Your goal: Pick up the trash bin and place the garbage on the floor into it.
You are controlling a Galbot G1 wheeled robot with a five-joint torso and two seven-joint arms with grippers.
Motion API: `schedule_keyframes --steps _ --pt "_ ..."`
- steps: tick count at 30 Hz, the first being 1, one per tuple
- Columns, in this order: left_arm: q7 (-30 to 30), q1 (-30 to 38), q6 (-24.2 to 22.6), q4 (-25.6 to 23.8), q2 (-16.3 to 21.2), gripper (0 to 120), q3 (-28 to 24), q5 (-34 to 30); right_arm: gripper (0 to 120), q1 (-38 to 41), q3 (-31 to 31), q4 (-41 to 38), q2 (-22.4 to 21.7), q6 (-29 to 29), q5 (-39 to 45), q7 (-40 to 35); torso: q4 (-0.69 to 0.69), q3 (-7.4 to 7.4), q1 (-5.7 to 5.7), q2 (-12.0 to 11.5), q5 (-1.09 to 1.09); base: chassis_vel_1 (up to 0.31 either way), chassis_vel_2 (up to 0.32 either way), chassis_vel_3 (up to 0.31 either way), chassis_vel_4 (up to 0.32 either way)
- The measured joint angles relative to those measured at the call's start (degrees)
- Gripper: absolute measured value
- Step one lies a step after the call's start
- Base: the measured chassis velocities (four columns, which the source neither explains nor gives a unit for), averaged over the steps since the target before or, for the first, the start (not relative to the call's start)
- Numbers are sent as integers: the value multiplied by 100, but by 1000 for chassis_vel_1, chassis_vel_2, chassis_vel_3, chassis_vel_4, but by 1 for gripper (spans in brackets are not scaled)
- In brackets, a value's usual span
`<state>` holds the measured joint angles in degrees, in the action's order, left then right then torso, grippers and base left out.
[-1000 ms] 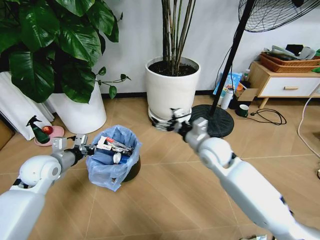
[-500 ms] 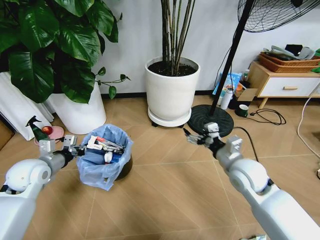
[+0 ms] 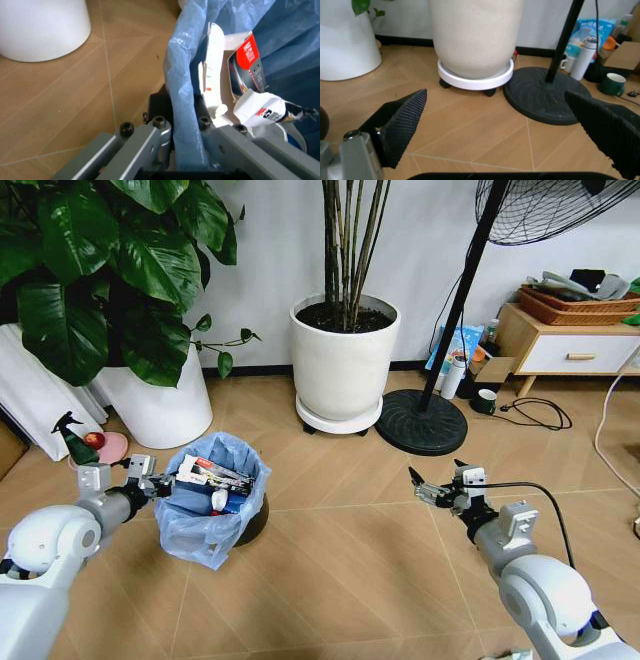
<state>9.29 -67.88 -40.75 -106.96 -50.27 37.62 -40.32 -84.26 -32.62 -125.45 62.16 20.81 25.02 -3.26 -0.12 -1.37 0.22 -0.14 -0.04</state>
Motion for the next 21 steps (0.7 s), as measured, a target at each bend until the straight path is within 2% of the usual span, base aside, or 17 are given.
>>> schedule_keyframes --steps 4,21 --pt "-7 -1 -5 -72 -47 0 -43 14 100 -231 -130 -103 88 -38 -110 33 -1 0 0 0 -1 0 0 0 0" --pt "-45 -76 -29 -197 -43 0 5 -7 100 -250 -10 -84 198 -123 -213 48 -1 -1 1 0 -1 8 -11 -7 7"
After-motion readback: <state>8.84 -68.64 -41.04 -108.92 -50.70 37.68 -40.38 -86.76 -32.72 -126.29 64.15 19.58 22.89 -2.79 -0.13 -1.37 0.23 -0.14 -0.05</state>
